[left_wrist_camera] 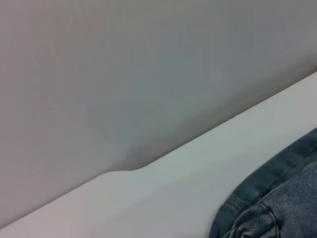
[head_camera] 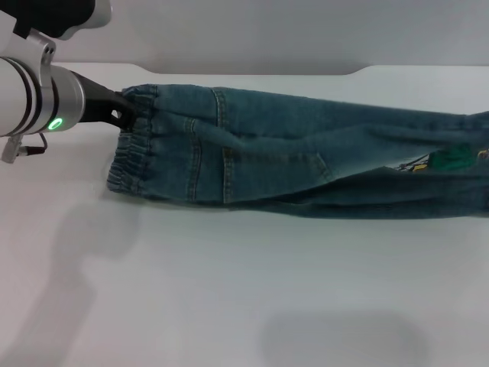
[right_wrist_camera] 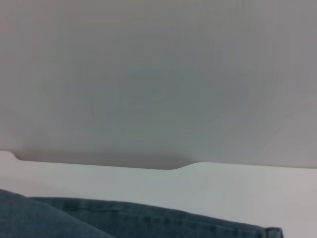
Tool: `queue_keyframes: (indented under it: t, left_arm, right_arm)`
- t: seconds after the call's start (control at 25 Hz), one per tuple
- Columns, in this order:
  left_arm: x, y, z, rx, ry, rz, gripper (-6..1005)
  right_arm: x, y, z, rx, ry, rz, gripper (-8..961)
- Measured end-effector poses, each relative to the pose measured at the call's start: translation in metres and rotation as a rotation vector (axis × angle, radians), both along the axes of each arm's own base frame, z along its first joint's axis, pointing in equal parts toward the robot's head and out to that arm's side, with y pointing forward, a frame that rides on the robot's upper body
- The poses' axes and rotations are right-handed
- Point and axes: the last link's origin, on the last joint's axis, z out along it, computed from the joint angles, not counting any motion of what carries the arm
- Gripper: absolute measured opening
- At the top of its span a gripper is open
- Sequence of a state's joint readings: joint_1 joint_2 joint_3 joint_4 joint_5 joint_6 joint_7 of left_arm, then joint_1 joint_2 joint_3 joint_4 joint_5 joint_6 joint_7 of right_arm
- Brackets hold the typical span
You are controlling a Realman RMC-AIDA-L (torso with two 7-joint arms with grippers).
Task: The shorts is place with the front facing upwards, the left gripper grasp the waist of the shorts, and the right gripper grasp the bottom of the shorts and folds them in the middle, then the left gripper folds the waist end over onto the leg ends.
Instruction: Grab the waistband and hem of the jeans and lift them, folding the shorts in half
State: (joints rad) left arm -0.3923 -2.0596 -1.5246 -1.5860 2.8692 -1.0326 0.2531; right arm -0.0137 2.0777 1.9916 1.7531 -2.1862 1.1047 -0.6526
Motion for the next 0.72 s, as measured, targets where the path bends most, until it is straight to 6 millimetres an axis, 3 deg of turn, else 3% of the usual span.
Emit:
queue_keyframes:
  t: [0.72]
  left_arm:
    - [0.0,0.021,-0.01,0.054,-0.068,-0.057,40]
  right_arm:
    - [0.024,0.013,0.005,0.098,-0.059,-0.013,56]
